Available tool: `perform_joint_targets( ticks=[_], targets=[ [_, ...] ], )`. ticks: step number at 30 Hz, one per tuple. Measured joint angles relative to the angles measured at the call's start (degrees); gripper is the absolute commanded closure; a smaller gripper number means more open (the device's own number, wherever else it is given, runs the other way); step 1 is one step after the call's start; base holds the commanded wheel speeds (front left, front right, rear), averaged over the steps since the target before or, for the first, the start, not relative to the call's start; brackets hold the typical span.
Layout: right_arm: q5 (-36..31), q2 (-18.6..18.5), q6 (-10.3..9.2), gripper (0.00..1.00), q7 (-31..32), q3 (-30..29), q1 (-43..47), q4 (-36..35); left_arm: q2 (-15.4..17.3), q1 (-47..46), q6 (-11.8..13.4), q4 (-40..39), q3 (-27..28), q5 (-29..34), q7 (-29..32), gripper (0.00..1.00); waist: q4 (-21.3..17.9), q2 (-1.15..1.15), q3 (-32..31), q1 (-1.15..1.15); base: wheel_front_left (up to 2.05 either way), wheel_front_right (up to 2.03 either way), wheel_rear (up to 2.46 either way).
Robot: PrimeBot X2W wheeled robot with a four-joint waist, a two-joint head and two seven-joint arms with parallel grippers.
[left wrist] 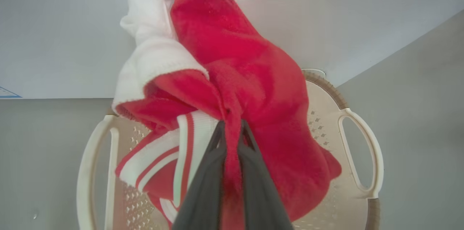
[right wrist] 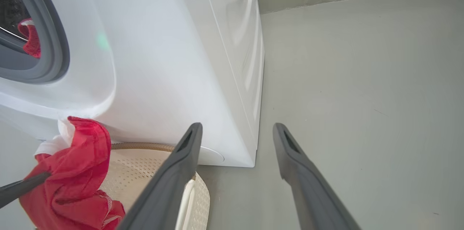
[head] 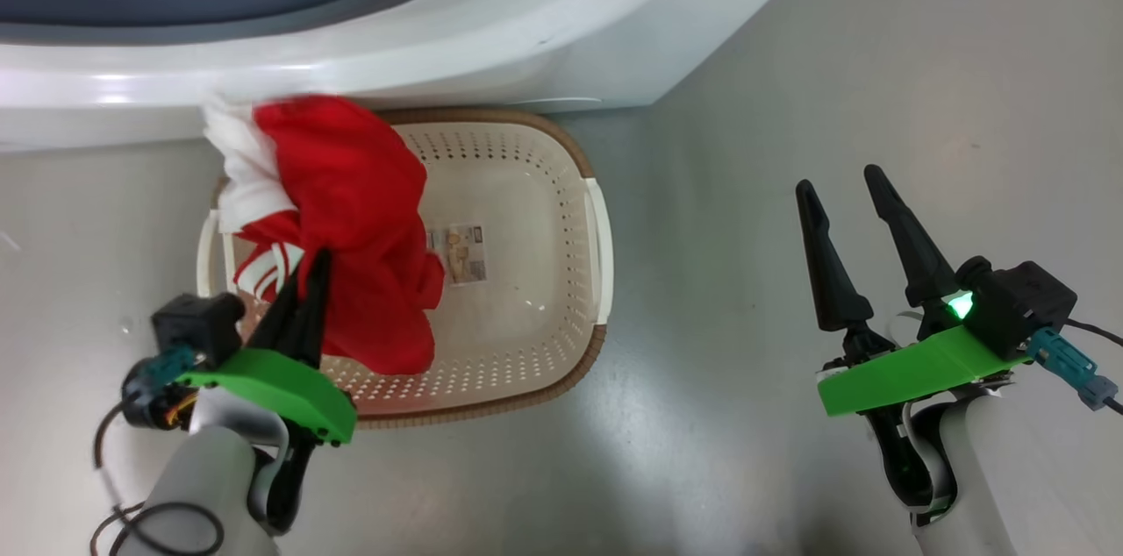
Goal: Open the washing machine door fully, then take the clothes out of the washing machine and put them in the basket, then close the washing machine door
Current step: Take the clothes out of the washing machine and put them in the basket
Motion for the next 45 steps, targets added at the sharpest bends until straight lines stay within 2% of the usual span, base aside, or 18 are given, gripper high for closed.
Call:
perform_joint_targets(
  ticks=[8,18,19,20,22,23,34,45],
  targets=[
    [0.2,0.0,0.00,0.00,0.0,0.9,-0.7,-0.4,0.6,-6.4,0.0,12.0,-5.8,-1.4,0.0,1.00,-1.6,0.00,2.3,0.00,0.00,0.00,0.00],
    [0.5,0.0,0.00,0.00,0.0,1.3,-1.5,-1.0,2.8,-12.2,0.0,18.7,-11.1,-4.1,0.0,1.00,-3.5,0.00,5.0,0.00,0.00,0.00,0.00],
    [0.5,0.0,0.00,0.00,0.0,1.2,-1.5,-1.1,3.0,-12.6,0.0,19.0,-11.4,-4.5,0.0,0.95,-3.6,0.00,5.3,0.00,0.00,0.00,0.00],
    [0.5,0.0,0.00,0.00,0.0,1.2,-1.5,-1.1,3.1,-13.0,0.0,19.2,-11.7,-4.9,0.0,0.78,-3.7,0.00,5.5,0.00,0.00,0.00,0.00],
    [0.5,0.0,0.00,0.00,0.0,1.2,-1.5,-1.2,3.3,-13.5,0.0,19.7,-12.2,-5.5,0.0,0.22,-3.8,0.00,5.7,0.00,0.00,0.00,0.00],
    [0.5,0.0,0.00,0.00,0.0,1.1,-1.5,-1.2,3.4,-13.7,0.0,19.8,-12.3,-5.7,0.0,0.00,-3.8,0.00,5.8,0.00,0.00,0.00,0.00],
    [0.5,0.0,0.00,0.00,0.0,0.9,-1.5,-0.7,3.6,-14.2,0.0,19.1,-12.8,-8.0,0.0,0.00,-3.0,0.00,4.3,0.00,0.00,0.00,0.00],
    [0.0,0.0,0.00,0.00,0.0,-0.2,-1.3,1.3,3.4,-8.5,0.0,13.3,-7.7,-6.7,0.0,0.00,-1.7,0.00,-1.6,0.00,0.00,0.00,0.00]
  ],
)
